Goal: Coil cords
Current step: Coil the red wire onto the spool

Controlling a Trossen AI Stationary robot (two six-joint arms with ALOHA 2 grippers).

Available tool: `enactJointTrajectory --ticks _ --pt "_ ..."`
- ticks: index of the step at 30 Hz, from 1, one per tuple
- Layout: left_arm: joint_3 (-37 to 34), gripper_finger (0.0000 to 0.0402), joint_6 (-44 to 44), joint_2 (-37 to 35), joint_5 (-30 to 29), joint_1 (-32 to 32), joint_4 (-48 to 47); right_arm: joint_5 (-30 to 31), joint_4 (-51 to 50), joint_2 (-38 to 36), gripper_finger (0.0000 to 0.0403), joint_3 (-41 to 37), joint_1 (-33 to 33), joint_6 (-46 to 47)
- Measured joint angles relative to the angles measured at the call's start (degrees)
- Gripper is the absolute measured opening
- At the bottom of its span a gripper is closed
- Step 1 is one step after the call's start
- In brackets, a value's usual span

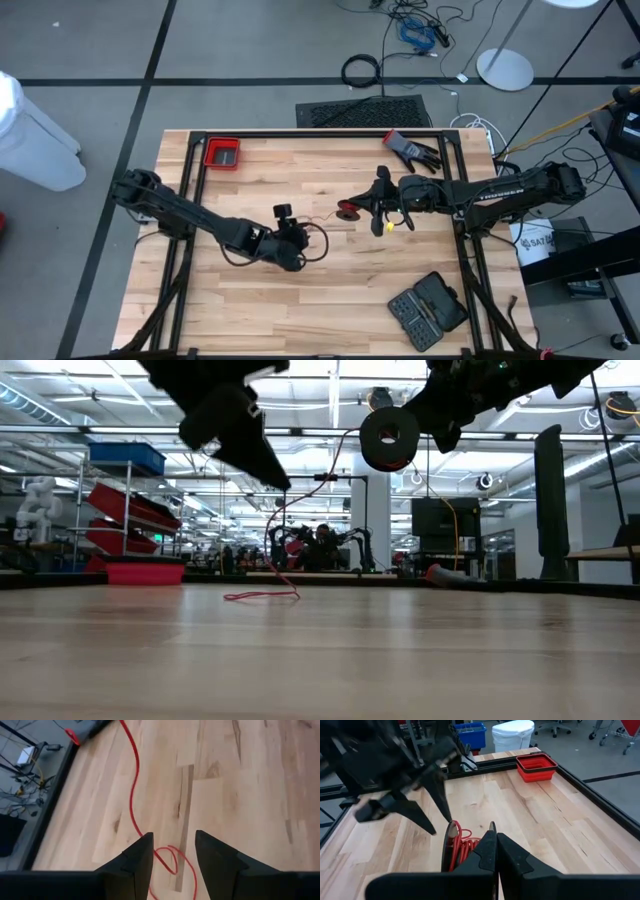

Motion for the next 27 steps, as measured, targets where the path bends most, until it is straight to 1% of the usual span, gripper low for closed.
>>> enactJointTrajectory --ticks 2,5,12,20,23,27 --pt "-1.87 0.0154 0.13 -0.16 1.09 0.6 2.6 -0.05 0.0 0.0 0.0 0.0 0.06 0.3" --pt "-2.39 0.0154 -0.02 -0.31 2.29 1.28 2.72 -0.05 -0.03 0.0 0.0 0.0 0.26 0.3" --pt "-2.39 0.0148 0.04 -0.31 1.88 1.49 2.37 0.05 -0.02 0.0 0.0 0.0 0.24 0.05" --pt "-2.67 0.0128 -0.22 -0.31 0.62 2.57 2.77 0.08 -0.02 0.0 0.0 0.0 0.26 -0.09" --pt "-4.78 0.0125 -0.22 -0.35 0.6 3.01 4.36 0.08 -0.02 0.0 0.0 0.0 0.24 -0.09" --pt "-8.42 0.0125 0.37 -0.35 1.65 4.04 9.57 0.1 -0.02 0.0 0.0 0.0 0.24 -0.09"
